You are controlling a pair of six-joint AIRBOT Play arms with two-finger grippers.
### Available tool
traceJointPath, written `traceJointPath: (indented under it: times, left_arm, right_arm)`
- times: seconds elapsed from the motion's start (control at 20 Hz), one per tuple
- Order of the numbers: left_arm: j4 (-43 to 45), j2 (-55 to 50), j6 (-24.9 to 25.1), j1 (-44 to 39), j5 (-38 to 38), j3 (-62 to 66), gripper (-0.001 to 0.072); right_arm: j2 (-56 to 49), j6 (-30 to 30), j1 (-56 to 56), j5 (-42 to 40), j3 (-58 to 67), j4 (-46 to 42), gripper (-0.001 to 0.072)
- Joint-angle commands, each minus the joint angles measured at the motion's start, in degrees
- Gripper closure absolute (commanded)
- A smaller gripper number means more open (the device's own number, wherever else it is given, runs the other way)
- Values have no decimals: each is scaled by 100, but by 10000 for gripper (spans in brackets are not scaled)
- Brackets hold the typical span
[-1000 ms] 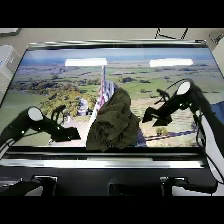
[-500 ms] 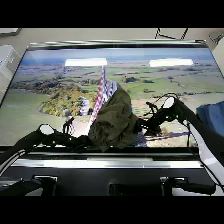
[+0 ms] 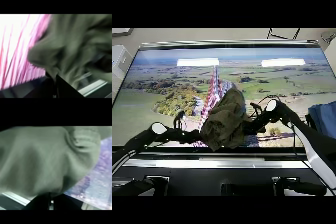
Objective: Fold the clothes and pants, and hang the long-sleeved shirts on hangers.
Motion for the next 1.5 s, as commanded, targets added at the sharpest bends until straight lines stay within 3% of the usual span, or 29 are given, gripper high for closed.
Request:
traceJointPath:
  times: [0.0,0.15,0.3,0.45,0.65,0.8,1.1,1.35,1.45]
  left_arm:
    - [516,800,28,568,50,938,688]
    - [549,1679,452,1193,195,2664,688]
    - [546,2232,450,1410,859,4201,687]
    - [546,2621,450,1410,1443,4903,687]
    - [555,2959,452,1419,1937,4922,687]
    - [1327,2957,444,1429,1768,4918,687]
    - [4022,2400,-966,1429,450,4638,687]
    - [4118,664,-1145,1427,732,3493,687]
    - [4039,-365,-1633,1429,756,3593,686]
  right_arm:
    - [601,103,-343,136,901,-949,669]
    - [1451,-164,-761,396,2671,-2127,668]
    - [2391,-195,-802,-275,3995,-2688,667]
    - [3230,-186,-802,-614,4168,-2649,667]
    - [3716,-173,-802,109,4168,-2951,667]
    - [3733,-168,-802,717,4166,-3359,667]
    - [2756,70,-802,1333,4135,-3689,667]
    - [640,833,-802,234,3571,-3434,666]
    - [-444,1429,-802,-267,3558,-3080,666]
